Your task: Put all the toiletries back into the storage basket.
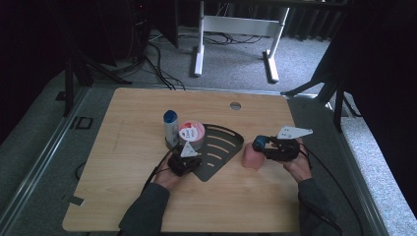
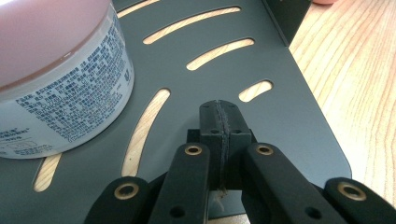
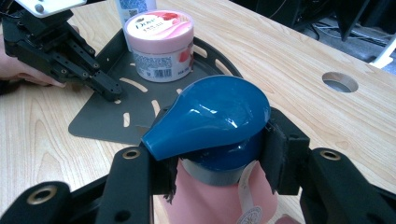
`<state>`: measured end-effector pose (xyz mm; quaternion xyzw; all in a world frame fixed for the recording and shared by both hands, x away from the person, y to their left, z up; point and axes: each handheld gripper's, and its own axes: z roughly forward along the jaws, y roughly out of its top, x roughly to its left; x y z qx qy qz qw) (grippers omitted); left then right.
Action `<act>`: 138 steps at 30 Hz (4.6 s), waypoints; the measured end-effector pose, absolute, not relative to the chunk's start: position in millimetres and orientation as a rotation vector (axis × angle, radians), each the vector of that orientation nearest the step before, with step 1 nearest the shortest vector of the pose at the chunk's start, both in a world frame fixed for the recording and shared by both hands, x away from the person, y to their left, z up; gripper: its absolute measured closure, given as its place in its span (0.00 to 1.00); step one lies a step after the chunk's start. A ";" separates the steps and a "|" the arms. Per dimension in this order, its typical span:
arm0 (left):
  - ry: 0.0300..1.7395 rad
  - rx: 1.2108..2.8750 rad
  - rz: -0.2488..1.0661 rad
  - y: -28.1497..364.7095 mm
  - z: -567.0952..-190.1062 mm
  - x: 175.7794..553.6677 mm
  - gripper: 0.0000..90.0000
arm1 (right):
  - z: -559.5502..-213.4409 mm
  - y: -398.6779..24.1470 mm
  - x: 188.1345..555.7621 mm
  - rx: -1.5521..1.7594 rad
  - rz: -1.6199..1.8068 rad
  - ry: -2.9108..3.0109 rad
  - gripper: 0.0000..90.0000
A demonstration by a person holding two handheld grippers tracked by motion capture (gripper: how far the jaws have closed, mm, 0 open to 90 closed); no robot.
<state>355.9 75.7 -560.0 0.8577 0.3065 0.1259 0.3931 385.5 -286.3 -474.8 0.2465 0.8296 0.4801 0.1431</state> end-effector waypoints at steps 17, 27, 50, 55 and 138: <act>0.777 2.177 0.320 75.7 -560.0 355.9 1.00 | -470.1 -279.5 374.0 0.684 1.321 2.406 0.59; 0.776 2.177 0.319 75.8 -560.0 355.9 1.00 | -468.3 -273.4 365.5 0.671 1.304 2.420 0.59; 0.780 2.175 0.299 78.0 -560.0 357.0 1.00 | -469.4 -245.9 346.4 0.603 1.342 2.460 0.59; 0.781 2.175 0.299 77.9 -560.0 356.9 1.00 | -468.7 -237.6 344.1 0.575 1.339 2.477 0.59; 0.782 2.165 0.340 78.2 -559.7 346.1 0.95 | -462.2 -150.1 390.5 0.572 1.439 2.453 0.59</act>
